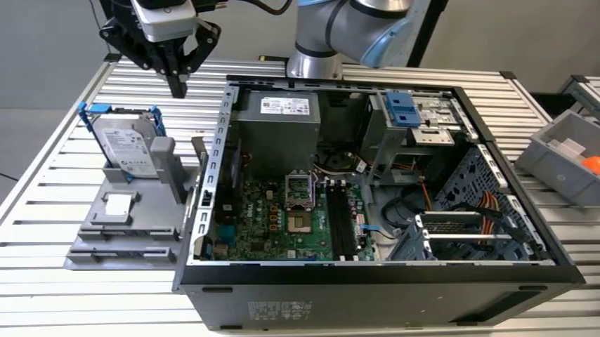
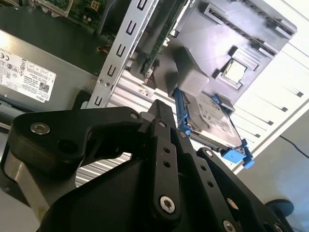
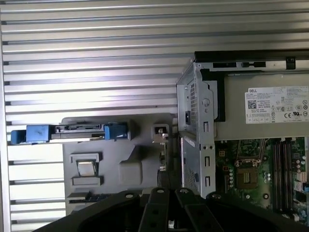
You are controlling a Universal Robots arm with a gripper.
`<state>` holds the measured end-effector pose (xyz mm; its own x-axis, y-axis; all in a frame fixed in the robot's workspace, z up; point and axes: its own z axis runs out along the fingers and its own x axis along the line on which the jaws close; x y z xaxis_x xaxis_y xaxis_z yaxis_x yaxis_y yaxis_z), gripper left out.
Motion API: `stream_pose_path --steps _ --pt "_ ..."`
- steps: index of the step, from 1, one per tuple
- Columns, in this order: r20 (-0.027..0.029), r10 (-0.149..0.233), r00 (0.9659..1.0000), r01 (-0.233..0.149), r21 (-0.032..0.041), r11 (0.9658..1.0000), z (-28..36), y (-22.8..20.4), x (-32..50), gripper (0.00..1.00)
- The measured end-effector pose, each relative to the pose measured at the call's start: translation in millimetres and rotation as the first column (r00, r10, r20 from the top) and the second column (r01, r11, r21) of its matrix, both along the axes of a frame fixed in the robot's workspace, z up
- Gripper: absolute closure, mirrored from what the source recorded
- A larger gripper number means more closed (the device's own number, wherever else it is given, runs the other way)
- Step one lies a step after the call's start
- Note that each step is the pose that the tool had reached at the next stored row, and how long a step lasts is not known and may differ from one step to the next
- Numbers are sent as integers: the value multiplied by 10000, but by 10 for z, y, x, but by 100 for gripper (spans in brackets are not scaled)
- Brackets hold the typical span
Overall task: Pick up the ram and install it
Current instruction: 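Reach for the ram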
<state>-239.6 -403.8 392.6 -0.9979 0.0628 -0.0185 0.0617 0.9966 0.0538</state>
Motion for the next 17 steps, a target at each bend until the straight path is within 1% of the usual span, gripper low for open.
stream_pose_path --steps 17 --pt "1 0 10000 0 18 10000 0 0 -250 100"
